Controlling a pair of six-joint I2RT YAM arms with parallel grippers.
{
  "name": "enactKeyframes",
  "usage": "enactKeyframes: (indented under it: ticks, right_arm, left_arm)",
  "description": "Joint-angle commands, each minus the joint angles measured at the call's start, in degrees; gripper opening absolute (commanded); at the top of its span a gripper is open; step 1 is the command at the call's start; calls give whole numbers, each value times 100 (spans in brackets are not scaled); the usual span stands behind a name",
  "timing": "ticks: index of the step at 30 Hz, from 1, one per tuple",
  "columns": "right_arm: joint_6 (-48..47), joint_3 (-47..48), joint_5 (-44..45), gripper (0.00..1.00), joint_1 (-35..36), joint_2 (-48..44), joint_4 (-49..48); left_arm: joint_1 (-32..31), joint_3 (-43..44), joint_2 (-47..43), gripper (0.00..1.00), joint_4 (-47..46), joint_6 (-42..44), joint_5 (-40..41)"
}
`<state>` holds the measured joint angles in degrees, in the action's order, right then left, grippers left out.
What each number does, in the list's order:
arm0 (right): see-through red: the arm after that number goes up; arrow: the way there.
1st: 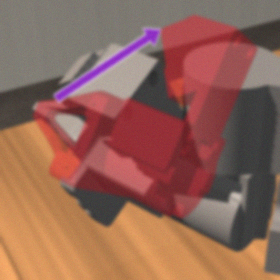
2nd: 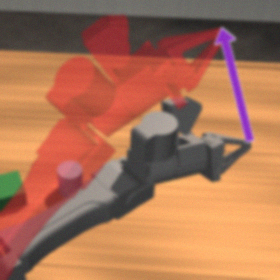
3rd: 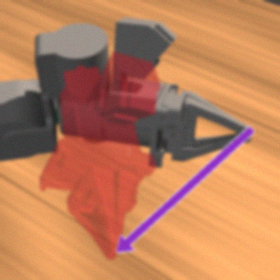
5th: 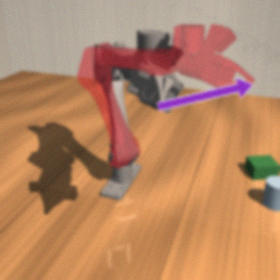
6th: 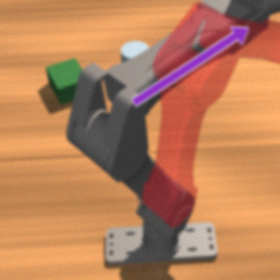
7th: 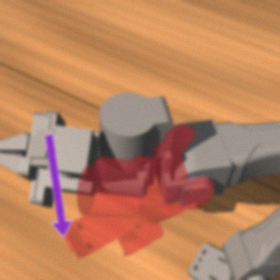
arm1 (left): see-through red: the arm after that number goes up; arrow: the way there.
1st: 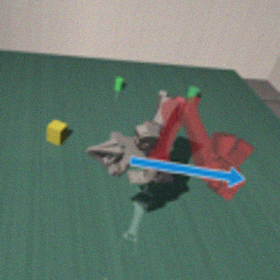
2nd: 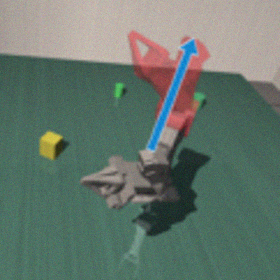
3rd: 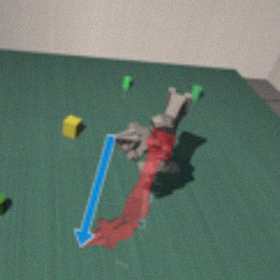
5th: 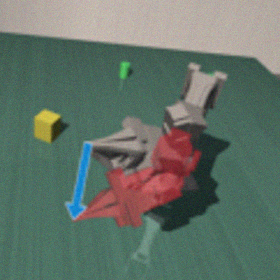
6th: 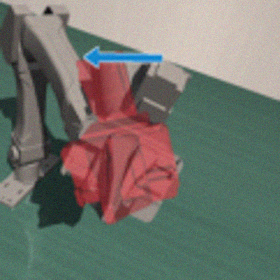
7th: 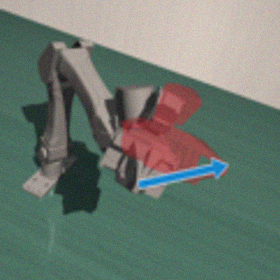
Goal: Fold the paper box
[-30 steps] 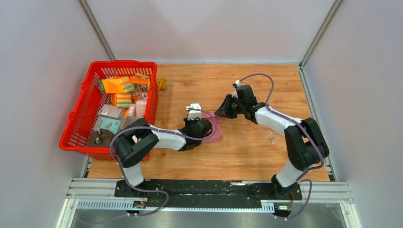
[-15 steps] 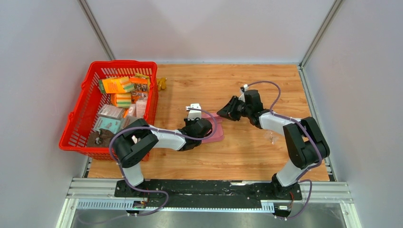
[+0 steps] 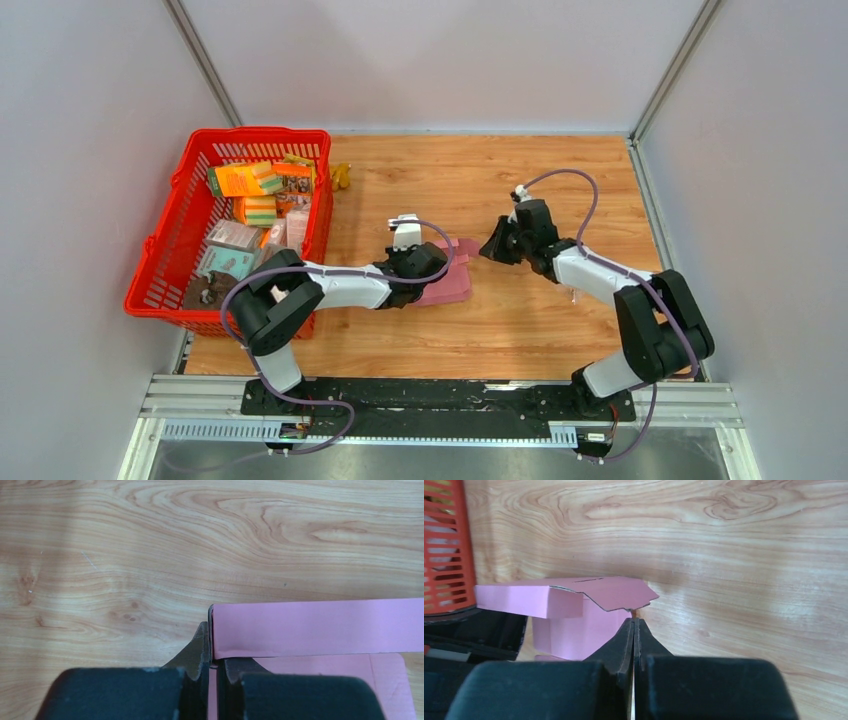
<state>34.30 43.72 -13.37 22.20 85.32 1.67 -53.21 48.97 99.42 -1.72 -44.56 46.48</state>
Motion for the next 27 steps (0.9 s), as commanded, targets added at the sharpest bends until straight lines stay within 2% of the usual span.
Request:
enactKeyframes:
  ticks: [1, 3, 8, 12, 22, 27]
  right_arm:
    - [-416, 118, 677, 0, 381, 195, -44]
    - [-451, 180, 861, 0, 487, 414, -62]
    - [-600, 408, 1037, 0, 654, 828, -264]
    - [-820, 523, 1519, 0, 812, 987, -229]
    - [-996, 655, 1556, 0, 962, 1444, -606]
    - [-891, 585, 1074, 0, 1015, 1321, -835]
  left_arm:
    - [92, 227, 16, 0, 566, -204, -183]
    - [109, 332, 25, 0, 795, -264, -8]
    - [109, 227, -10, 0, 497, -168, -104]
    - [109, 245, 25, 0, 505, -97, -113]
    - [109, 288, 122, 0, 540, -71, -69]
    - [109, 315, 113, 0, 611, -97, -25]
